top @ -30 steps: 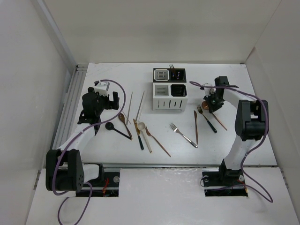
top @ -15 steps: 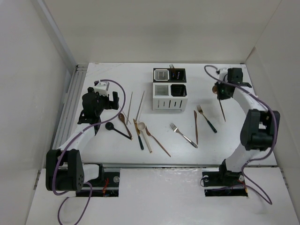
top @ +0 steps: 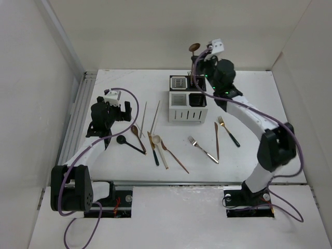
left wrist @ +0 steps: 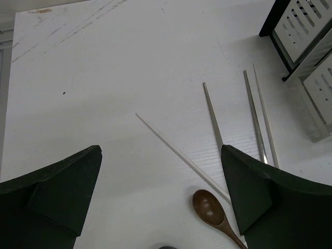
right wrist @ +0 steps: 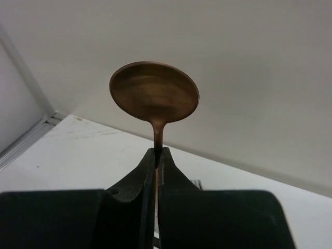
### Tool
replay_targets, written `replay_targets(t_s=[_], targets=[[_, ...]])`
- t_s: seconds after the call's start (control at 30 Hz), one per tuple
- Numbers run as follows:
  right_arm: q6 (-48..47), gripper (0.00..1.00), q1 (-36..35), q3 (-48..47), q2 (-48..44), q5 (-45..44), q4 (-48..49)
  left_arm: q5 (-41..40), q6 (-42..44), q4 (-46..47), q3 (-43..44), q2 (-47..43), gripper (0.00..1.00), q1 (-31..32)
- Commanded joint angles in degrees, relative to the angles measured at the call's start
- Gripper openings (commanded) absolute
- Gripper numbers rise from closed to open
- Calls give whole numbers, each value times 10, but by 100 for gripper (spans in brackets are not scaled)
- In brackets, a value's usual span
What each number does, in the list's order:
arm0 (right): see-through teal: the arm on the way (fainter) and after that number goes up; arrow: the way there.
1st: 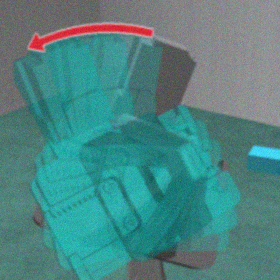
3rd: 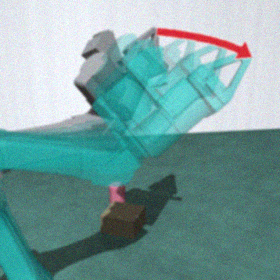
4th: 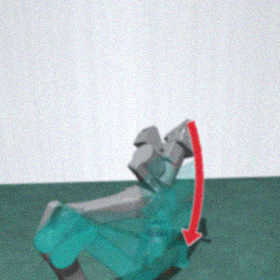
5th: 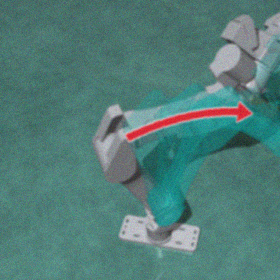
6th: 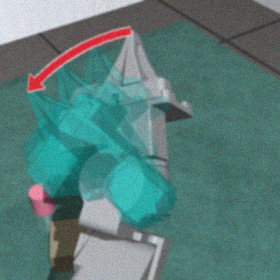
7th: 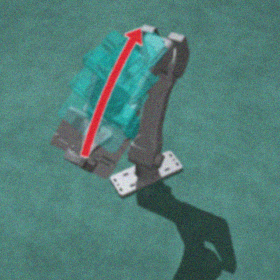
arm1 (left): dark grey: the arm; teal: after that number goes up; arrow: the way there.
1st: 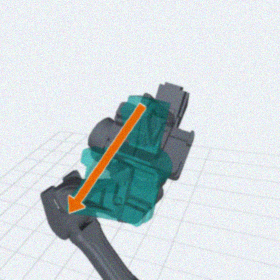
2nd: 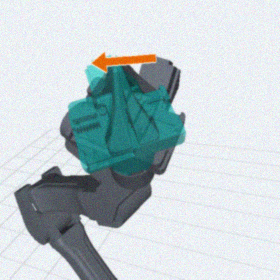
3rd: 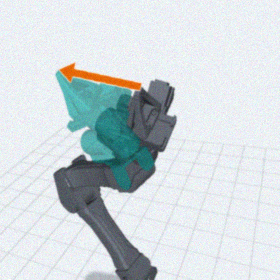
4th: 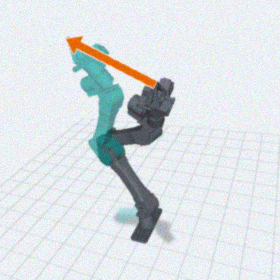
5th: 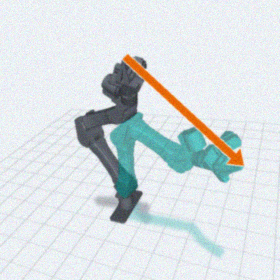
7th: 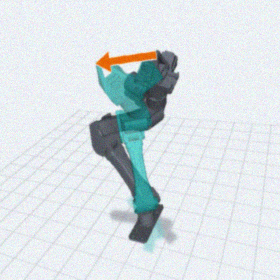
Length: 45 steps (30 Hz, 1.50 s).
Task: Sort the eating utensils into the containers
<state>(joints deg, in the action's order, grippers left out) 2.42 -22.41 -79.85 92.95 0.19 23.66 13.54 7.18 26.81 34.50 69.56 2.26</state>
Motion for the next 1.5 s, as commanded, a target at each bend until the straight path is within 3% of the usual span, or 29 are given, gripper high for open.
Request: replay_targets(t_s=[0.0, 0.27, 0.67, 1.1, 1.47], targets=[[15, 0, -29, -50, 89, -7, 124, 9, -7, 26, -4, -15, 100, 3], [22, 0, -46, -56, 196, -5, 292, -2, -13, 26, -28, -35, 100, 3], [22, 0, -51, -55, 238, -5, 312, -13, -40, 15, -33, -35, 100, 3], [22, 0, -51, -26, 196, 48, 323, -19, -24, 15, -28, -29, 100, 3], [32, 0, -34, -88, 250, 53, 334, -19, -19, 10, -28, -29, 100, 3]])
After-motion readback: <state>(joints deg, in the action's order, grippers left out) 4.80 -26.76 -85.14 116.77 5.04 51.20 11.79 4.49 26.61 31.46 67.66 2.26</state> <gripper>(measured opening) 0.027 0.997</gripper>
